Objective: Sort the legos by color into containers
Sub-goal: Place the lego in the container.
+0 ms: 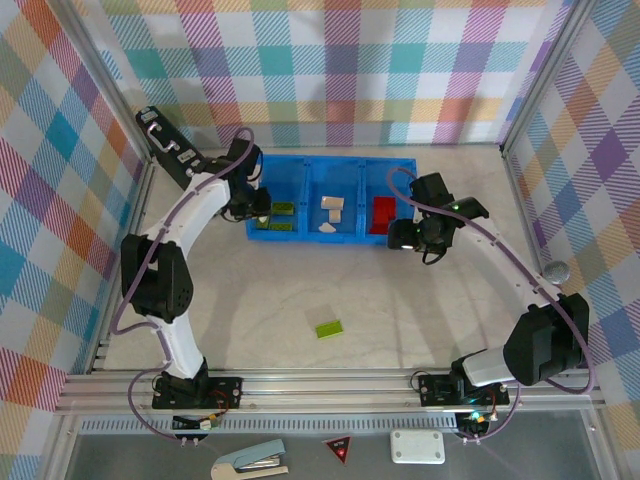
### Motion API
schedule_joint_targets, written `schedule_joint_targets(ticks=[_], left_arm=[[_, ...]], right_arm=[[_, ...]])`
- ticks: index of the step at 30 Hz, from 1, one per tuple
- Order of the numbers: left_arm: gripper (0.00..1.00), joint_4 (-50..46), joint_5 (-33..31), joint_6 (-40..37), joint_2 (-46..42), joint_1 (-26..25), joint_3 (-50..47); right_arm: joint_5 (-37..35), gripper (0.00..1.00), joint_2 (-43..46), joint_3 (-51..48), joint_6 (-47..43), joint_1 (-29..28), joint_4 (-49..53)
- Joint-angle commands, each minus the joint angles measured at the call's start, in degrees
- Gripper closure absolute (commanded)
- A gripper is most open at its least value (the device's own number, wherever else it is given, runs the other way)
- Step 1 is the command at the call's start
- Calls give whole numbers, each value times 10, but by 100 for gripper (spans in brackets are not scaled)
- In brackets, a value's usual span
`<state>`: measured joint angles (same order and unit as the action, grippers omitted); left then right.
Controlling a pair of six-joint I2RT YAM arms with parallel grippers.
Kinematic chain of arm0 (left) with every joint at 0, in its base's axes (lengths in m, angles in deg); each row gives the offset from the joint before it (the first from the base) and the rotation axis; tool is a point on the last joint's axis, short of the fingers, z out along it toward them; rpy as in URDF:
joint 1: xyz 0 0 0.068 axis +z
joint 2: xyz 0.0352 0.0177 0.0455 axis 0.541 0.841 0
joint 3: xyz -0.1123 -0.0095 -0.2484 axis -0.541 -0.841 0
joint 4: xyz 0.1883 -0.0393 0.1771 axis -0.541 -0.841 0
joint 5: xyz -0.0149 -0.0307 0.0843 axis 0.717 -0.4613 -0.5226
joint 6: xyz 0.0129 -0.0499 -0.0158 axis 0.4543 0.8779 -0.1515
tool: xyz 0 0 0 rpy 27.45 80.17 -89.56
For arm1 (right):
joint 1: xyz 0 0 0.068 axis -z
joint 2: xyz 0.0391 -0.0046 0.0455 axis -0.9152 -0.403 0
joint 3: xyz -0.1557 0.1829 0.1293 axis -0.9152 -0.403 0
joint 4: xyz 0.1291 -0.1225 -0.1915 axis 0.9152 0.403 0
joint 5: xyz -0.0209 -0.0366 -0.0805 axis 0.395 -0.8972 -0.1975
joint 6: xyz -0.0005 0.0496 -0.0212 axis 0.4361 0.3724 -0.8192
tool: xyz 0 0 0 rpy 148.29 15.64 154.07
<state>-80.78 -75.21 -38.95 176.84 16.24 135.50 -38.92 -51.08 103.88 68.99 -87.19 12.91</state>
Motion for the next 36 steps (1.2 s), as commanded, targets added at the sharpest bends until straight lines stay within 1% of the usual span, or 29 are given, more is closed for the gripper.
schedule_joint_targets(ticks=[1,8,16,22,27,36], left_arm=[[79,-28,12,-10,27,-11,41],[79,-51,15,-8,77,-41,130],[79,-92,15,-5,149,-88,261],[79,-119,13,-3,200,-122,341],[79,-131,7,-2,236,-140,374],[79,-133,-17,2,279,-156,376]], right_arm=[[-10,25,19,-3,10,1,22],[-21,25,43,-10,10,1,34],[-36,24,72,-17,9,1,54],[-46,24,89,-24,8,1,63],[-50,24,98,-31,8,1,68],[-51,24,111,-45,9,1,70]])
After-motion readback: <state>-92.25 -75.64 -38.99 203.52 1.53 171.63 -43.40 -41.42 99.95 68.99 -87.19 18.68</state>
